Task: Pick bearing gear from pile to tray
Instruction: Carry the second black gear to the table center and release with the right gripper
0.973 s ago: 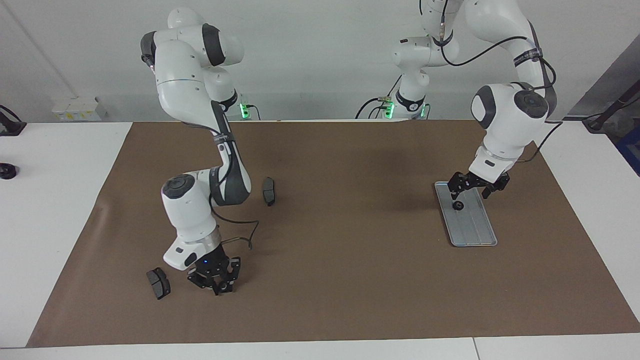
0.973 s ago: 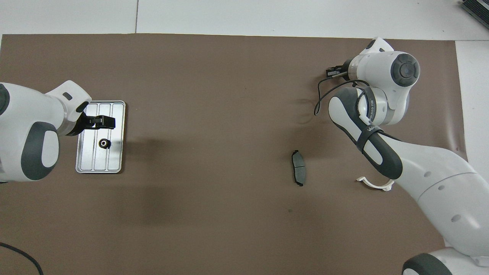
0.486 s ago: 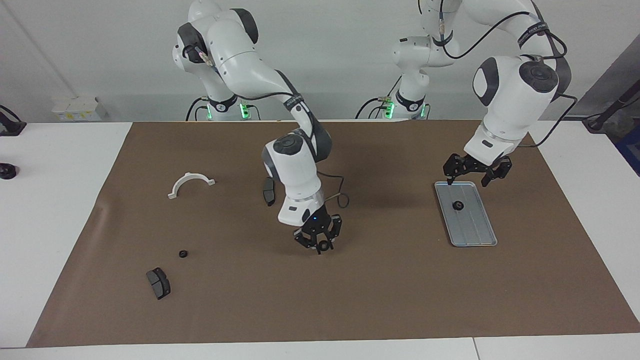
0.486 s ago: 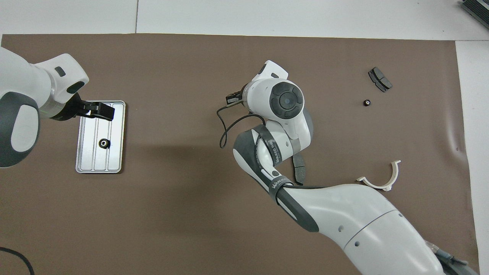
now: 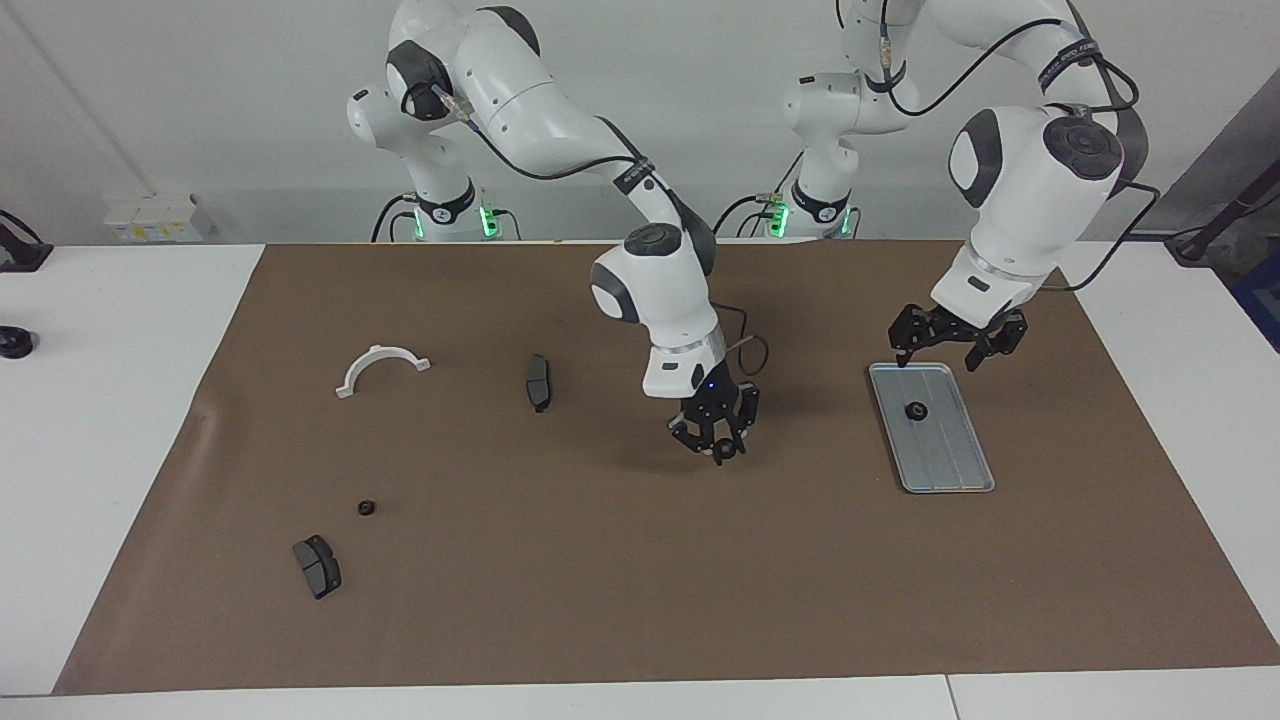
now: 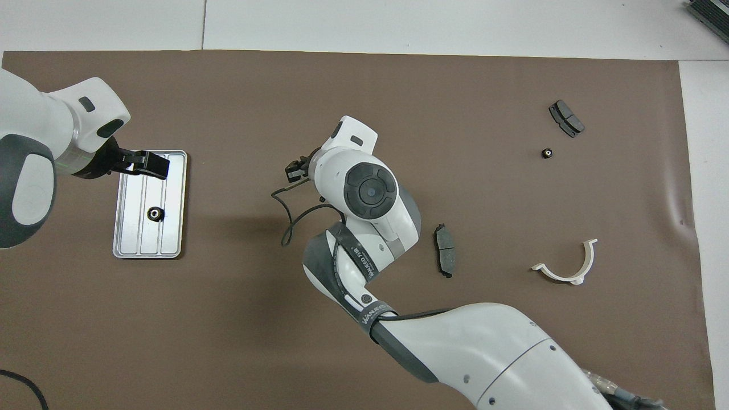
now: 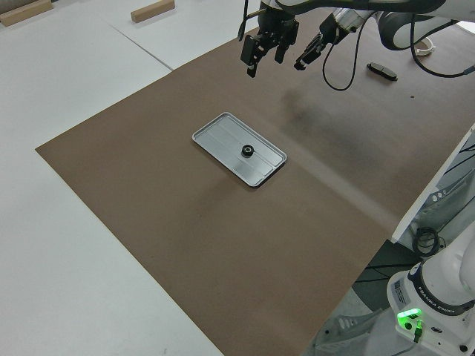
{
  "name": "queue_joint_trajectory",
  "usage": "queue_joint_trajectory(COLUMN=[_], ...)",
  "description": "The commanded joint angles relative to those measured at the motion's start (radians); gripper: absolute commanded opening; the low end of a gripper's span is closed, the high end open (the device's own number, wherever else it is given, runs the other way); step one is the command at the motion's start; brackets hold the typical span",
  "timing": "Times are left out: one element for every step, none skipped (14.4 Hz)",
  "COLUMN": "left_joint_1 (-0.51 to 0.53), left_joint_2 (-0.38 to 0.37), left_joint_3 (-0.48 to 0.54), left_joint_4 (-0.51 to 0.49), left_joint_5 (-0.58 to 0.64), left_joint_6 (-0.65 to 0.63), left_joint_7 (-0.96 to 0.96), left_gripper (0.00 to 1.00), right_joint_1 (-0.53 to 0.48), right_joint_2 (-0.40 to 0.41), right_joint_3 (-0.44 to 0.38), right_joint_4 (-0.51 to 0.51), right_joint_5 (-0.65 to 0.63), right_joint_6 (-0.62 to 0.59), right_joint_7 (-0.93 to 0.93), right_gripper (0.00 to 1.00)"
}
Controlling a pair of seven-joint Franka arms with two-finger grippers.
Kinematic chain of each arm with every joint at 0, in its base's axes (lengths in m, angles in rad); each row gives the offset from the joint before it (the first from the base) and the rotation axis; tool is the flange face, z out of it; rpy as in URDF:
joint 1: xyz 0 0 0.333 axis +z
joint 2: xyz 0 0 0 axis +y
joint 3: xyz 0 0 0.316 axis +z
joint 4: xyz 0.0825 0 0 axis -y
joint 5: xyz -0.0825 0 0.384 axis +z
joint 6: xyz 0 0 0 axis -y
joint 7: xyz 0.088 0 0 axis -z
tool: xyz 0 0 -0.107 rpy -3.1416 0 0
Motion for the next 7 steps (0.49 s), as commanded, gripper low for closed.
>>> queue_joint_trajectory(left_joint_1=[-0.023,-0.025,-0.025,-0.026,-0.026,-0.026,-0.028], left_joint_2=[0.001,0.001,0.001,0.001,0.001,-0.001,-0.001], left_joint_3=[0.008,0.008,0.008,0.008,0.008,0.008,0.008], left_joint_4=[0.001,-0.003,-0.004,-0.006,-0.01,-0.015,-0.021], left_joint_5=[-0.012,-0.012,-0.012,-0.012,-0.012,-0.012,-0.012], left_joint_6=[0.011,0.014,0.017,0.018,0.028,0.038,0.051], left_joint_7=[-0.022,-0.024,-0.024,-0.024,-0.024,-0.036,-0.057], left_gripper=[1.0,1.0,1.0,1.0,1.0,1.0,1.0], right_joint_1=[0.013,0.024,0.041,0.047,0.051,0.051,0.05], right_joint_2=[0.016,0.014,0.013,0.013,0.013,0.011,0.011], right_joint_3=[0.0,0.0,0.0,0.0,0.0,0.0,0.001], right_joint_4=[0.001,0.001,0.0,-0.002,-0.006,-0.008,-0.009], right_joint_5=[-0.044,-0.046,-0.045,-0.046,-0.046,-0.046,-0.045], right_joint_6=[0.031,0.031,0.031,0.031,0.031,0.031,0.031], right_joint_7=[0.024,0.024,0.025,0.025,0.024,0.024,0.022], right_gripper=[0.2,0.2,0.2,0.2,0.21,0.28,0.43])
